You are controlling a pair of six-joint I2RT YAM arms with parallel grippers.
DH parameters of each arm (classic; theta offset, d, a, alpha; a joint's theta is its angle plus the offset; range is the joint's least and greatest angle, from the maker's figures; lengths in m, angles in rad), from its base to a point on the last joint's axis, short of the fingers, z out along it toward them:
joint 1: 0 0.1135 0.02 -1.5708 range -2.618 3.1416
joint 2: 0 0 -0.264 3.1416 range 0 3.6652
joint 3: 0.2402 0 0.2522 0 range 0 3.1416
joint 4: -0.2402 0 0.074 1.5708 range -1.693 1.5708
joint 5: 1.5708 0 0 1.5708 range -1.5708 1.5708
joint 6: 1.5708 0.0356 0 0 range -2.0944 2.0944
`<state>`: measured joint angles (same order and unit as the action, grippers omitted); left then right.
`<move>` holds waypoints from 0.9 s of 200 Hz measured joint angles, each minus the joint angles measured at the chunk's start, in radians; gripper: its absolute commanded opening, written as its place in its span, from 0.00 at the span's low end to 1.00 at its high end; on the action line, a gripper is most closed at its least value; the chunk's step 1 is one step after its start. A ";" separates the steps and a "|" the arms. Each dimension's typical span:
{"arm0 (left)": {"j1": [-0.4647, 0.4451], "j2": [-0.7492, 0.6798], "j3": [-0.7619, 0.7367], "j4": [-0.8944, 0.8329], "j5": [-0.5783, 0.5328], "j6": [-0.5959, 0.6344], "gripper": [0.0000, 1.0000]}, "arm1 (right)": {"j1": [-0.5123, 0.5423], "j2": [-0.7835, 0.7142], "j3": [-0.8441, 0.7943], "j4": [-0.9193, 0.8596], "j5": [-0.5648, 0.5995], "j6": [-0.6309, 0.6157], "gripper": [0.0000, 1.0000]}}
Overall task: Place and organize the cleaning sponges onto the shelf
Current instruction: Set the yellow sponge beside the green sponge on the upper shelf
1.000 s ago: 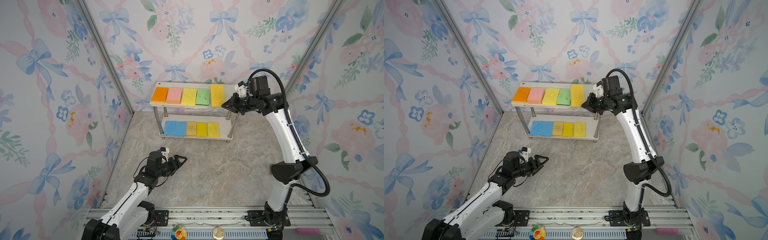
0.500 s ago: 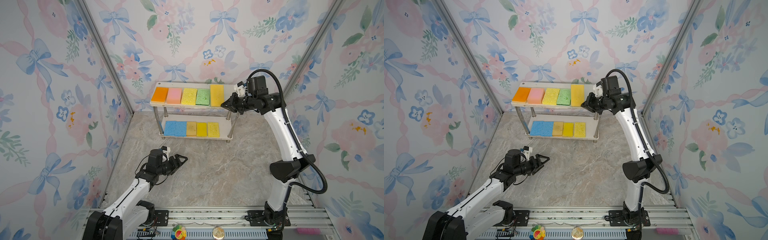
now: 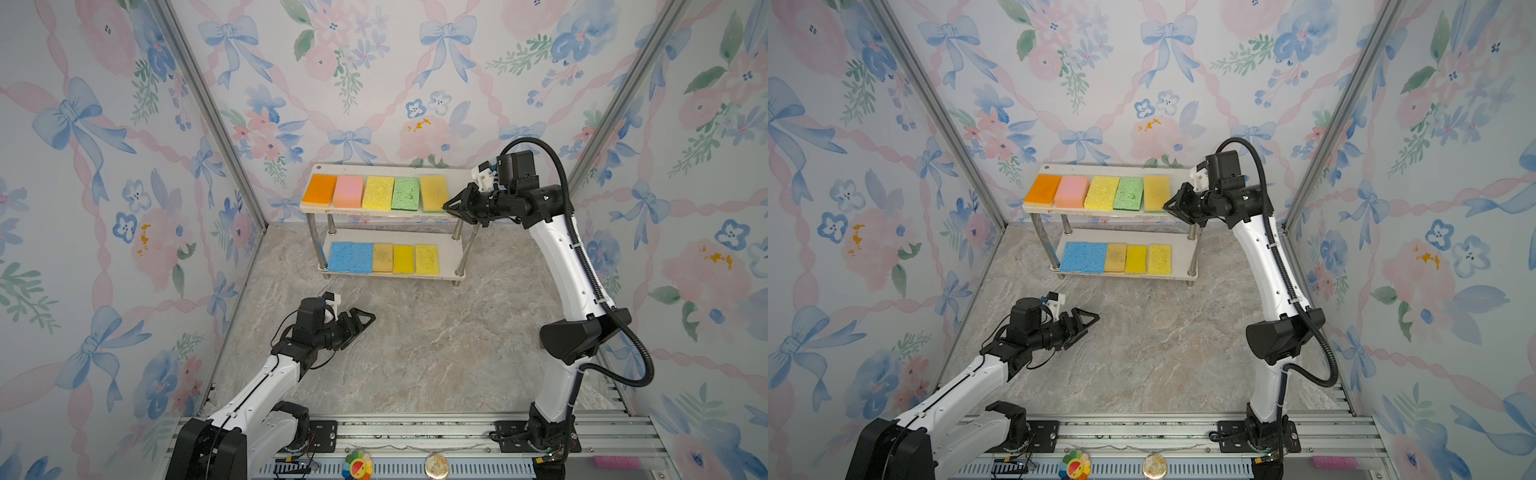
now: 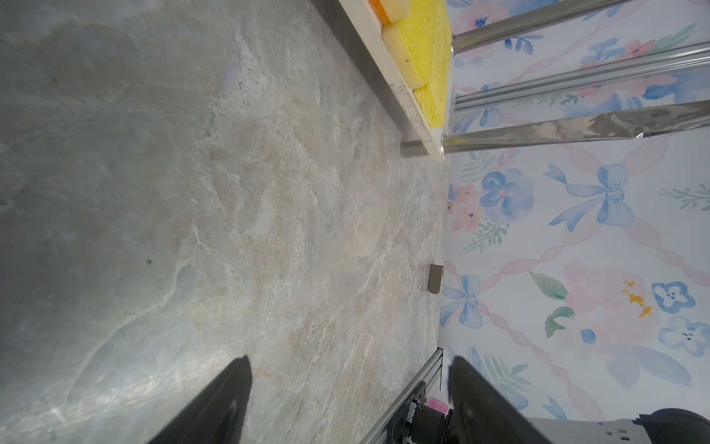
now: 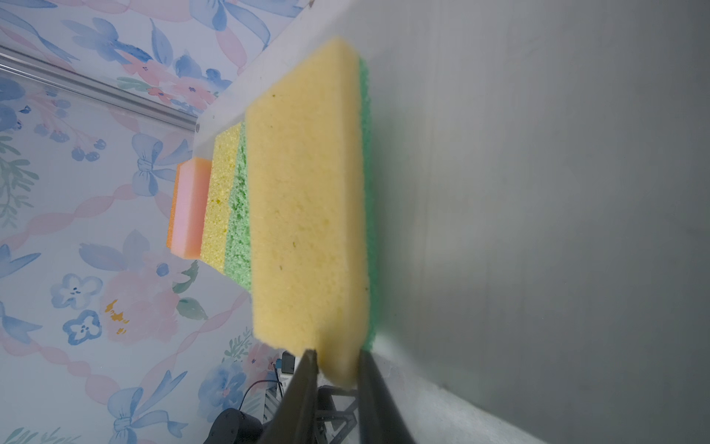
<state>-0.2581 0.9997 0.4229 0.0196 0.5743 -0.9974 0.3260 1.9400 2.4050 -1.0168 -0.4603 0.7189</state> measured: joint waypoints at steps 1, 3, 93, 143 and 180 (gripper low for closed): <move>0.000 0.000 0.000 0.000 0.000 0.000 0.82 | 0.000 0.000 0.000 0.000 0.000 -0.001 0.28; 0.000 0.000 0.000 0.000 0.000 0.000 0.83 | 0.000 0.000 0.000 0.000 0.000 -0.005 0.29; 0.005 0.006 0.000 0.000 0.011 0.003 0.83 | 0.000 -0.002 -0.006 0.020 0.001 -0.001 0.34; 0.005 0.006 0.000 0.000 0.011 0.003 0.84 | 0.007 -0.038 -0.079 0.054 0.004 0.012 0.35; 0.005 0.006 0.000 0.000 0.011 0.003 0.84 | 0.039 -0.102 -0.173 0.089 0.018 0.029 0.40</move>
<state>-0.2535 1.0054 0.4229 0.0193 0.5858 -0.9939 0.3645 1.8381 2.2318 -0.9279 -0.4423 0.7483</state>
